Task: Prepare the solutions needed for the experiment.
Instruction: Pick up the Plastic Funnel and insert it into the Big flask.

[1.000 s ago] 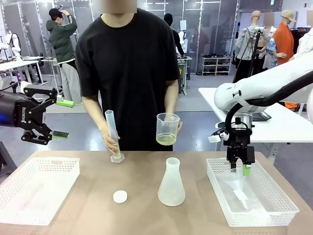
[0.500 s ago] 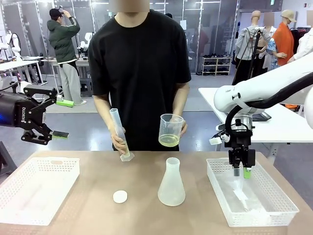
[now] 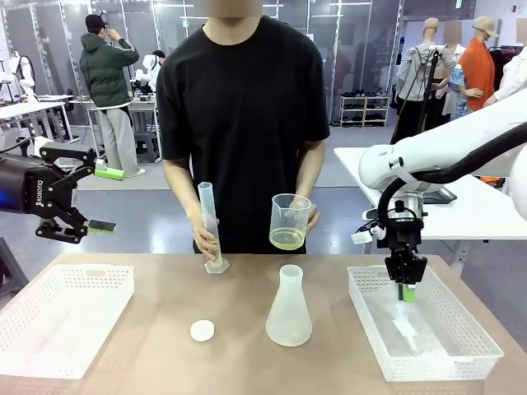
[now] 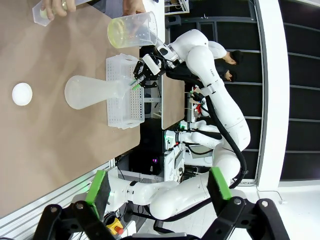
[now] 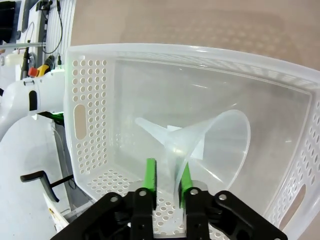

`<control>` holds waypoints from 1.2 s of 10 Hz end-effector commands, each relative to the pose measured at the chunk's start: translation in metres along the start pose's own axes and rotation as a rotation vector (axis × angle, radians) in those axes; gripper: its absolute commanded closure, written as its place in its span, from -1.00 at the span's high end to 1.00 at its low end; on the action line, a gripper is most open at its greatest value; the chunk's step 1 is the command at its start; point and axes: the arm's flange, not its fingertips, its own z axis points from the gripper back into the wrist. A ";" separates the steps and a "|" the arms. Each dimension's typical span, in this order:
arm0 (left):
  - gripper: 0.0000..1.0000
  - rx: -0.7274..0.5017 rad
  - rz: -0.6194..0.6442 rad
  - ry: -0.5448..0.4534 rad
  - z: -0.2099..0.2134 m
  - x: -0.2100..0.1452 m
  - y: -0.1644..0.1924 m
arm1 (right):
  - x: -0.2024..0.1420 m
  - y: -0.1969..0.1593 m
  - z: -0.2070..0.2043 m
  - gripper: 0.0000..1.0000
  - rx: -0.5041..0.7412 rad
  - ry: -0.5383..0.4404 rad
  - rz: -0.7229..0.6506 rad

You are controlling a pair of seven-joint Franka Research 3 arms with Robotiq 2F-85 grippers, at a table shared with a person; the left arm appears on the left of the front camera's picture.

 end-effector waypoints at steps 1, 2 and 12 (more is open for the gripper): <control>1.00 -0.025 0.013 0.001 -0.003 -0.002 -0.002 | -0.003 -0.004 0.005 -0.85 0.006 0.014 0.022; 1.00 -0.025 0.013 0.001 -0.003 -0.002 -0.002 | -0.002 -0.004 0.005 -1.00 0.007 0.011 0.021; 1.00 -0.025 0.013 0.001 -0.003 -0.002 -0.002 | 0.068 0.153 0.088 -1.00 -0.464 0.136 -0.190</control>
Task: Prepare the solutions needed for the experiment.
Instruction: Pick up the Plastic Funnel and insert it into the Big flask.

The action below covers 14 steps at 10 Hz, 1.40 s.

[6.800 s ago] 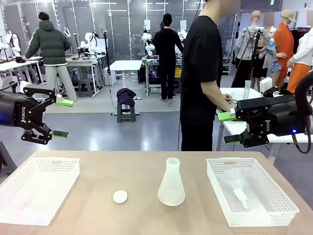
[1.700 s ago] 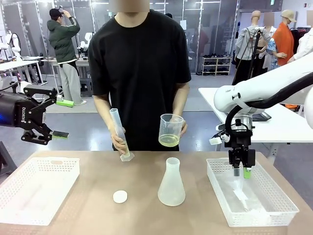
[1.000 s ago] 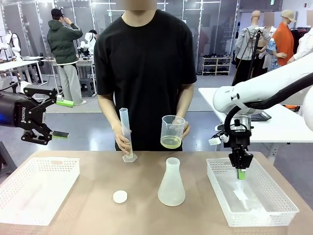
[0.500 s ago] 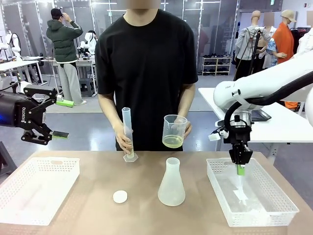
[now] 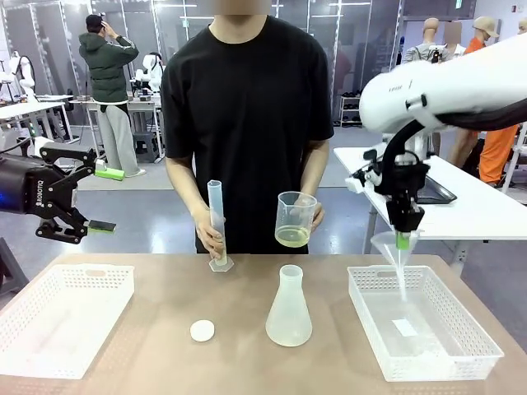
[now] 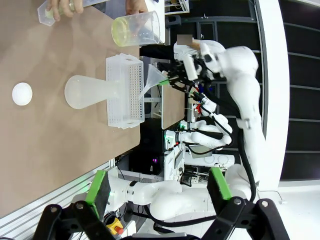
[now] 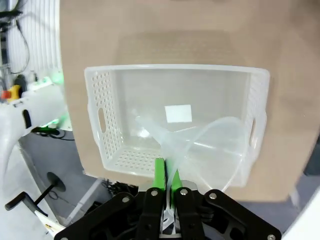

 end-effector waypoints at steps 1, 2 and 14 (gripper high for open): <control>1.00 -0.025 0.013 0.000 -0.003 -0.001 -0.002 | 0.011 0.052 0.008 -1.00 -0.208 0.074 -0.067; 1.00 -0.025 0.013 0.000 -0.003 -0.001 -0.002 | 0.018 0.077 0.024 -1.00 -0.349 0.099 -0.094; 1.00 -0.025 0.013 0.000 -0.003 -0.001 -0.002 | 0.033 0.150 0.055 -1.00 -0.643 0.072 -0.093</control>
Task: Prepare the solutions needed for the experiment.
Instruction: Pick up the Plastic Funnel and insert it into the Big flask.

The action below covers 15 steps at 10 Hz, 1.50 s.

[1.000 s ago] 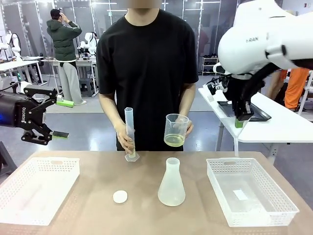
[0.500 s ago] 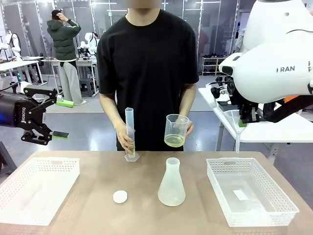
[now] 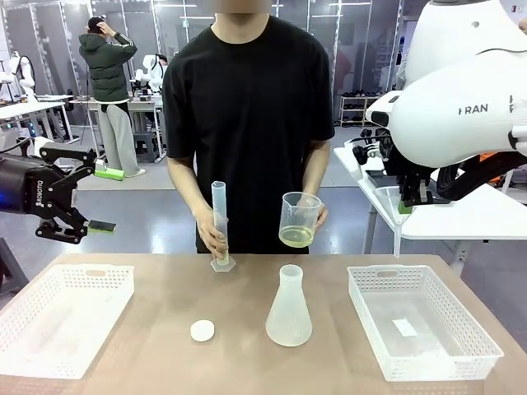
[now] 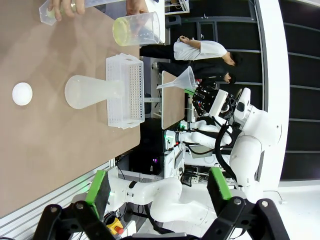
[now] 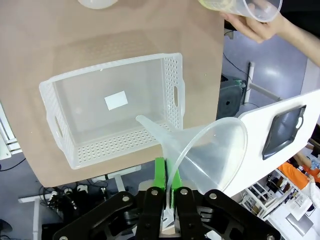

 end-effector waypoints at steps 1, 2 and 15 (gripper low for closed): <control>1.00 -0.026 0.013 0.000 -0.003 -0.001 -0.002 | 0.001 -0.003 0.003 -1.00 0.002 0.011 0.003; 1.00 -0.026 0.013 0.000 -0.003 -0.001 -0.002 | 0.001 -0.003 0.003 -1.00 0.002 0.011 0.003; 1.00 -0.026 0.013 0.000 -0.003 -0.001 -0.002 | 0.099 0.108 0.047 -0.94 -0.302 -0.440 0.660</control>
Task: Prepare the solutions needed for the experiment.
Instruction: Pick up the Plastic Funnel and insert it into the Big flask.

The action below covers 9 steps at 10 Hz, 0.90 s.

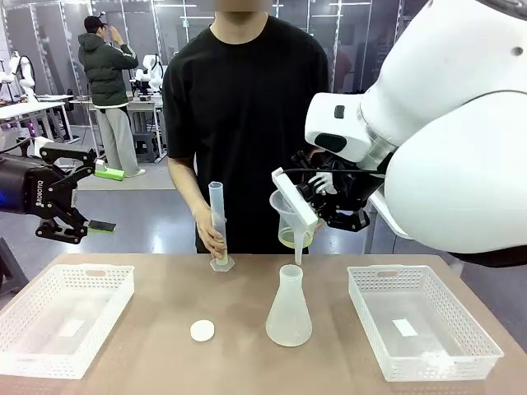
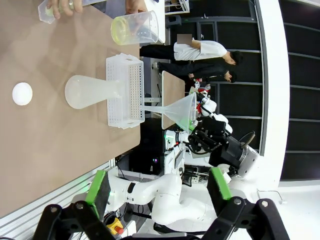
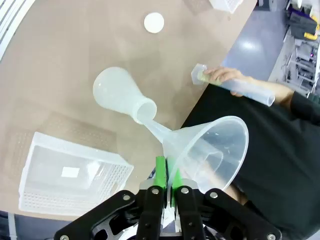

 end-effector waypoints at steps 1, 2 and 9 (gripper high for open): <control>1.00 -0.026 0.013 0.000 -0.003 -0.001 -0.002 | -0.008 0.003 -0.015 -0.94 -0.061 -0.054 0.032; 1.00 -0.026 0.013 0.000 -0.003 -0.001 -0.002 | -0.005 0.002 -0.017 -0.94 -0.080 -0.042 0.033; 1.00 -0.026 0.013 0.000 -0.003 -0.001 -0.002 | -0.002 -0.001 -0.017 -0.94 -0.058 -0.017 0.025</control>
